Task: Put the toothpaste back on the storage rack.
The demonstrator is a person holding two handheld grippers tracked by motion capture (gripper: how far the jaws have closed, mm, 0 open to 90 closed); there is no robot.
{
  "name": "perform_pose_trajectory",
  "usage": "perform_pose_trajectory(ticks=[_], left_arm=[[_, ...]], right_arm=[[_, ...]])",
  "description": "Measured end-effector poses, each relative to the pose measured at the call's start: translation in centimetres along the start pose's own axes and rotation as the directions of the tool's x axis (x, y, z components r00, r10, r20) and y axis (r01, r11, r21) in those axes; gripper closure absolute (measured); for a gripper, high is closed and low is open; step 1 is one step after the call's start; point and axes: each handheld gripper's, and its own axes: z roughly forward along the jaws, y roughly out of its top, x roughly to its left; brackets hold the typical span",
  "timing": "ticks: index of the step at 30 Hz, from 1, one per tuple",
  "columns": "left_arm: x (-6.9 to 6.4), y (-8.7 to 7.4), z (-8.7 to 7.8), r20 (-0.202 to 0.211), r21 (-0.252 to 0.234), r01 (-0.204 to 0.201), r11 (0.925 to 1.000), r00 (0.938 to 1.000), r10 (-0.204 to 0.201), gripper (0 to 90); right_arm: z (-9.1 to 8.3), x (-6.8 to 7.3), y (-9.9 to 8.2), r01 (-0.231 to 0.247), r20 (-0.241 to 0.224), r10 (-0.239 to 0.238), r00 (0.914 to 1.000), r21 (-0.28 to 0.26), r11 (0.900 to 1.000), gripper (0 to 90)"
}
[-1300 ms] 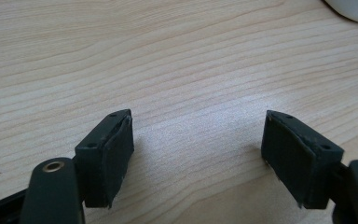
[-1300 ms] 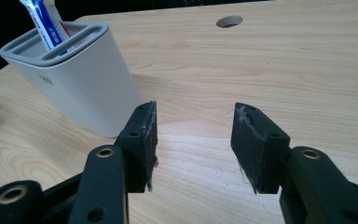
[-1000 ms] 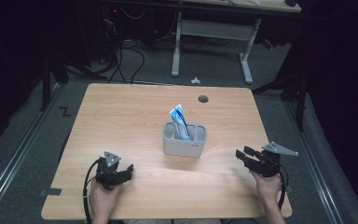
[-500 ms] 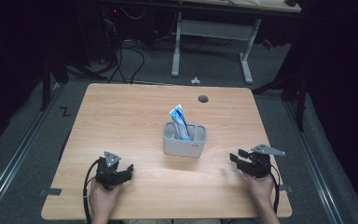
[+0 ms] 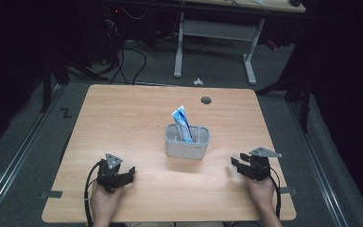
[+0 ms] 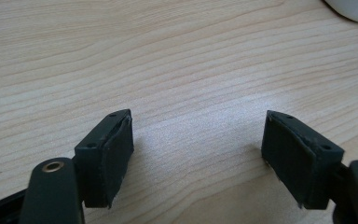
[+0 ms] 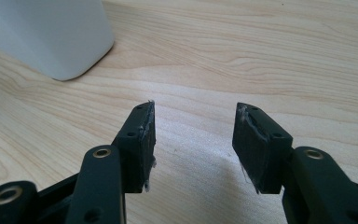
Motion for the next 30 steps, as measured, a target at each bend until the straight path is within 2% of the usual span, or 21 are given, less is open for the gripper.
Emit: perform_pose_trajectory(ticks=[3, 9, 17, 22, 26, 30], left_arm=[[0.0, 0.0, 0.0, 0.000, 0.000, 0.000, 1.0000, 1.0000, 0.000, 25.6], [0.0, 0.0, 0.0, 0.000, 0.000, 0.000, 1.0000, 1.0000, 0.000, 25.6], [0.0, 0.0, 0.0, 0.001, 0.000, 0.000, 1.0000, 1.0000, 0.000, 25.5], [0.0, 0.0, 0.0, 0.001, 0.000, -0.001, 1.0000, 1.0000, 0.001, 25.5], [0.0, 0.0, 0.0, 0.000, 0.001, -0.001, 1.0000, 1.0000, 0.001, 25.5], [0.0, 0.0, 0.0, 0.000, 0.000, 0.000, 1.0000, 1.0000, 0.000, 25.4]], right_arm=[[0.3, 0.0, -0.1, 0.017, 0.009, -0.017, 0.9998, 0.013, 0.9998, 49.0], [0.5, 0.1, -0.5, 0.013, 0.019, -0.013, 0.9997, 0.024, 0.9996, 48.7], [1.1, 0.5, -0.8, 0.037, 0.031, -0.039, 0.9988, 0.056, 0.9978, 45.3], [1.3, 1.0, -0.8, 0.074, 0.052, -0.077, 0.9956, 0.062, 0.9953, 44.2], [1.3, 1.0, -0.8, 0.066, 0.054, -0.070, 0.9961, 0.066, 0.9956, 39.6], [1.3, 1.0, -0.8, 0.063, 0.058, -0.067, 0.9961, 0.067, 0.9958, 38.9]])
